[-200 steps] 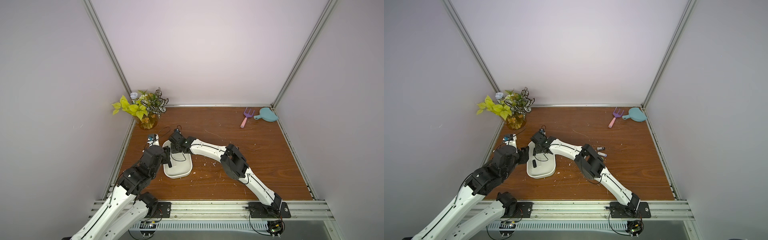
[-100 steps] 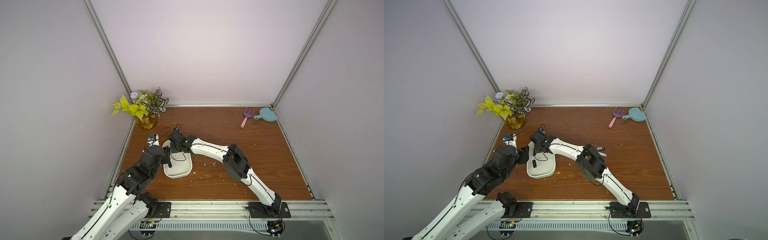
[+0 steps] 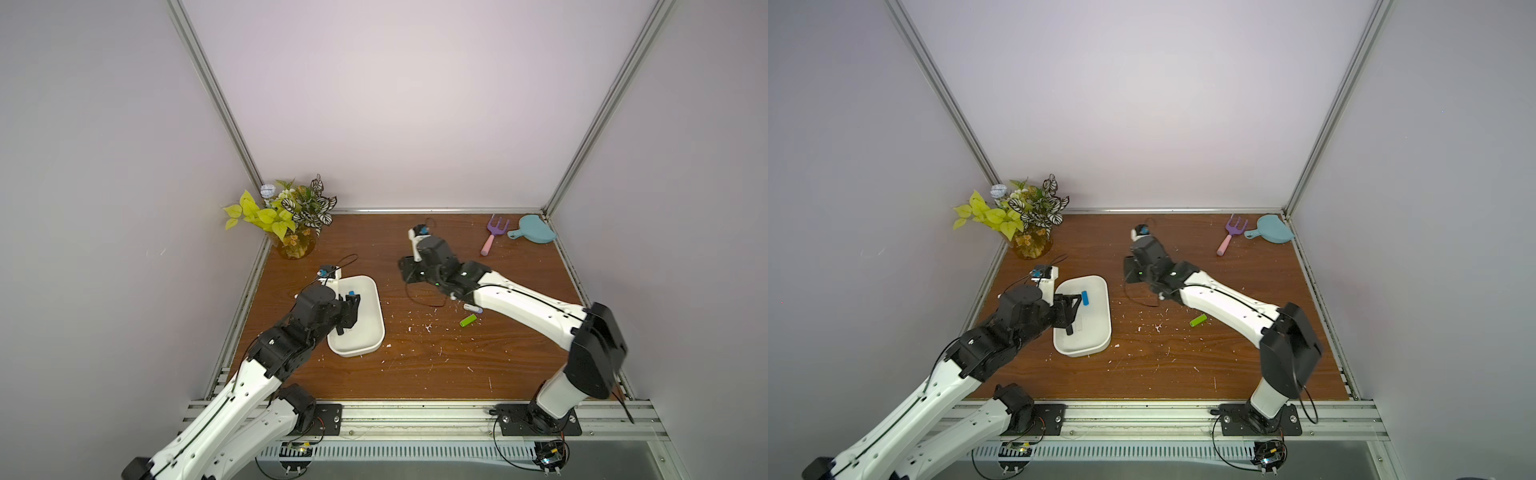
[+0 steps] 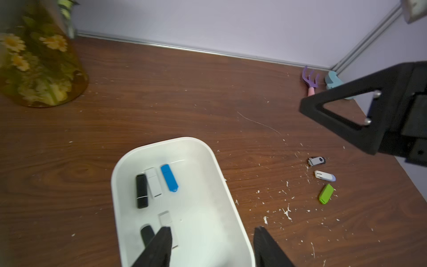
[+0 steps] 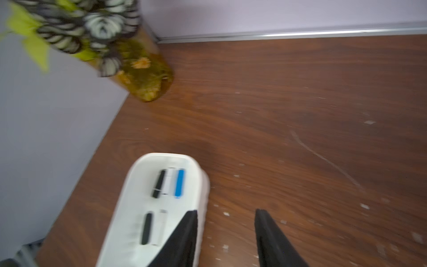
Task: Put the usb flash drive into the storage box
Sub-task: Pick up the USB flash from the center of the board.
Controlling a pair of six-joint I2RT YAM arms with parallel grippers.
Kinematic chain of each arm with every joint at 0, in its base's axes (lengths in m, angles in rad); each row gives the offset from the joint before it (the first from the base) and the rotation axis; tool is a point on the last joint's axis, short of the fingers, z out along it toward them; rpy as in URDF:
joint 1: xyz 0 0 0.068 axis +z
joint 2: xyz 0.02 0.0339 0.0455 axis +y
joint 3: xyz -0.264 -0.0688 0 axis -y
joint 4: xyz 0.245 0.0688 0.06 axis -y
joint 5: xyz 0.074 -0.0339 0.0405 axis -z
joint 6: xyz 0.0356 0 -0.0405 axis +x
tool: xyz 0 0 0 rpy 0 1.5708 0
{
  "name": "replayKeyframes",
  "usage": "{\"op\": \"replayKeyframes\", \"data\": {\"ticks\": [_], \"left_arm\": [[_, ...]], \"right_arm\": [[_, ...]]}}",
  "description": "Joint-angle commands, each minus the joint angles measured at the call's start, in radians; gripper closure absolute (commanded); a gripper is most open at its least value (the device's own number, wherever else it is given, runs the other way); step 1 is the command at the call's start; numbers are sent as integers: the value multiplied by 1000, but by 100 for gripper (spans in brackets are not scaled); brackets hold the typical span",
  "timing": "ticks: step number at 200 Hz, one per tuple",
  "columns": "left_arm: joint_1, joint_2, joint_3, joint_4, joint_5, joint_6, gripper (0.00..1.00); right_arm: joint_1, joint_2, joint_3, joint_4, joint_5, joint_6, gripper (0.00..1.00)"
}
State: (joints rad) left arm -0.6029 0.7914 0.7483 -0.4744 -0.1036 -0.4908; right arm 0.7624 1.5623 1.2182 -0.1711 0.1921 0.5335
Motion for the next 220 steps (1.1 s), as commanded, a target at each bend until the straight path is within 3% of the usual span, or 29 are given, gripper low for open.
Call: {"op": "replayKeyframes", "data": {"ticks": [1, 17, 31, 62, 86, 133, 176, 220], "left_arm": [[-95, 156, 40, 106, 96, 16, 45], [-247, 317, 99, 188, 12, 35, 45], [-331, 499, 170, 251, 38, 61, 45], [-394, 853, 362, 272, 190, 164, 47], [-414, 1011, 493, 244, 206, 246, 47], [-423, 1224, 685, 196, 223, 315, 49], [-447, 1314, 782, 166, 213, 336, 50], [-477, 1380, 839, 118, 131, 341, 52]], "right_arm": [[-172, -151, -252, 143, -17, 5, 52], [-314, -240, -401, 186, -43, 20, 52], [-425, -290, -500, 211, -60, 38, 51], [-573, -346, -621, 242, -27, 11, 50], [-622, -380, -692, 296, -29, 28, 49], [-675, -334, -708, 319, -86, 59, 49], [-703, -321, -716, 334, -116, 68, 49], [-708, -318, -718, 339, -139, 66, 48]]}}
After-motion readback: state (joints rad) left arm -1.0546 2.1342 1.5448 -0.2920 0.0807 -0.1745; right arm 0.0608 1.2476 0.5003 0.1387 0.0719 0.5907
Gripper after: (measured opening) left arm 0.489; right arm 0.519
